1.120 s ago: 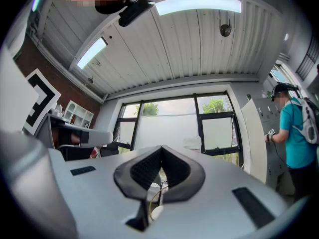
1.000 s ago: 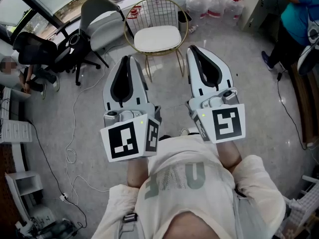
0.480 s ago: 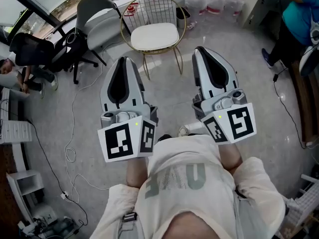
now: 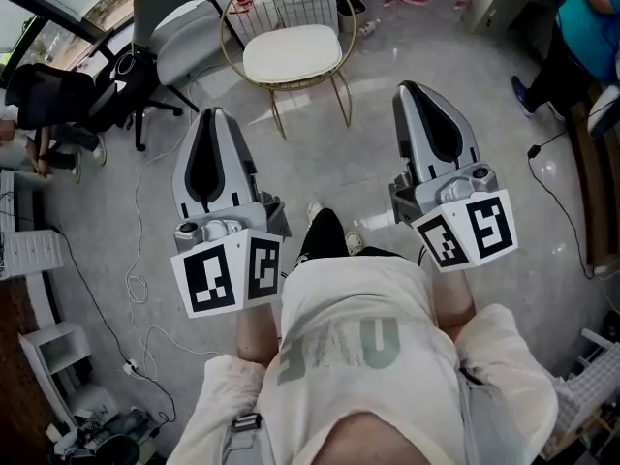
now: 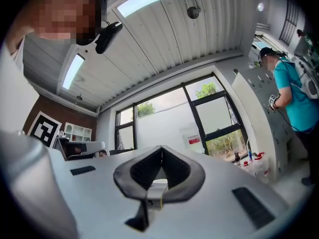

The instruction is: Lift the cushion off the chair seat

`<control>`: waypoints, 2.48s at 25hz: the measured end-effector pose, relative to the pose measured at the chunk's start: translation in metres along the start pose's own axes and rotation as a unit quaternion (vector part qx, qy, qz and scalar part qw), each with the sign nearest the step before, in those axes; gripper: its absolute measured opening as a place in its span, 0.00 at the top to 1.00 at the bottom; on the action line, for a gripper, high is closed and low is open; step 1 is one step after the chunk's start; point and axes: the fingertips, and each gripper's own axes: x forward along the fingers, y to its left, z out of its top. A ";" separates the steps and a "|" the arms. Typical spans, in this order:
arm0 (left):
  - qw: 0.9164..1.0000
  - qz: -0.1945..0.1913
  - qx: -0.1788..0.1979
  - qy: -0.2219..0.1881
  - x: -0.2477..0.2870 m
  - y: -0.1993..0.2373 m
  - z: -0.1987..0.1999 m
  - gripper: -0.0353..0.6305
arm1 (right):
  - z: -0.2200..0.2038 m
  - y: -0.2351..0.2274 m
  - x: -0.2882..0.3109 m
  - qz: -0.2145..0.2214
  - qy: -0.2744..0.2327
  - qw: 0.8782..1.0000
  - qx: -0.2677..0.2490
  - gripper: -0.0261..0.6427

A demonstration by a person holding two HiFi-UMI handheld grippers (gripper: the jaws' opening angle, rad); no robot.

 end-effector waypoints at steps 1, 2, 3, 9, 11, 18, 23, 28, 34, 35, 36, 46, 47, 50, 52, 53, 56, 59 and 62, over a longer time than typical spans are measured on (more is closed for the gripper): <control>1.000 0.003 -0.002 0.002 0.002 0.004 -0.003 0.89 | -0.003 -0.002 0.002 0.000 0.002 1.000 0.001 0.94; 1.000 0.007 -0.005 0.003 0.005 0.009 -0.006 0.89 | -0.005 -0.003 0.004 0.001 0.004 1.000 0.000 0.94; 1.000 0.010 -0.008 0.005 0.009 0.013 -0.009 0.89 | -0.007 -0.003 0.007 0.002 0.005 1.000 -0.004 0.94; 1.000 -0.001 -0.018 -0.009 0.057 0.031 -0.025 0.89 | -0.007 -0.011 0.047 0.009 -0.010 0.998 -0.063 0.94; 1.000 -0.008 -0.021 -0.014 0.080 0.040 -0.026 0.89 | -0.004 -0.015 0.068 0.006 -0.020 0.997 -0.068 0.94; 0.999 -0.016 -0.033 -0.016 0.195 0.071 -0.027 0.89 | -0.009 -0.044 0.174 -0.002 -0.006 0.996 -0.085 0.94; 0.999 -0.019 -0.033 -0.011 0.291 0.111 -0.038 0.89 | -0.025 -0.061 0.271 0.003 0.000 0.996 -0.086 0.94; 0.999 -0.030 -0.030 -0.010 0.372 0.140 -0.046 0.89 | -0.030 -0.075 0.356 0.000 -0.004 0.993 -0.118 0.94; 0.998 -0.049 -0.036 -0.011 0.426 0.164 -0.058 0.89 | -0.056 -0.081 0.416 -0.008 0.000 0.994 -0.113 0.94; 0.998 -0.050 -0.036 -0.008 0.434 0.161 -0.060 0.89 | -0.056 -0.087 0.422 -0.009 0.002 0.994 -0.110 0.94; 0.998 -0.051 -0.035 -0.003 0.443 0.157 -0.062 0.89 | -0.056 -0.095 0.427 -0.011 0.003 0.994 -0.108 0.94; 0.998 -0.037 -0.039 0.018 0.481 0.135 -0.072 0.89 | -0.056 -0.141 0.458 -0.002 0.026 0.995 -0.097 0.94; 0.998 -0.035 -0.042 0.015 0.481 0.132 -0.072 0.89 | -0.056 -0.146 0.458 0.002 0.029 0.995 -0.098 0.94; 0.999 -0.033 -0.041 0.010 0.489 0.119 -0.073 0.89 | -0.052 -0.162 0.462 0.006 0.031 0.994 -0.107 0.94; 0.999 -0.033 -0.039 0.011 0.493 0.113 -0.075 0.89 | -0.052 -0.170 0.464 0.004 0.032 0.993 -0.112 0.94; 0.999 -0.033 -0.040 0.014 0.494 0.112 -0.077 0.89 | -0.054 -0.172 0.464 0.003 0.034 0.993 -0.111 0.94; 0.998 -0.031 -0.042 0.025 0.491 0.112 -0.085 0.89 | -0.061 -0.171 0.466 0.008 0.041 0.993 -0.108 0.94; 0.997 -0.042 -0.057 0.043 0.494 0.106 -0.098 0.89 | -0.069 -0.178 0.469 0.018 0.046 0.993 -0.109 0.94; 0.991 -0.069 -0.082 0.076 0.498 0.093 -0.131 0.78 | -0.088 -0.191 0.469 0.026 0.065 0.992 -0.105 0.94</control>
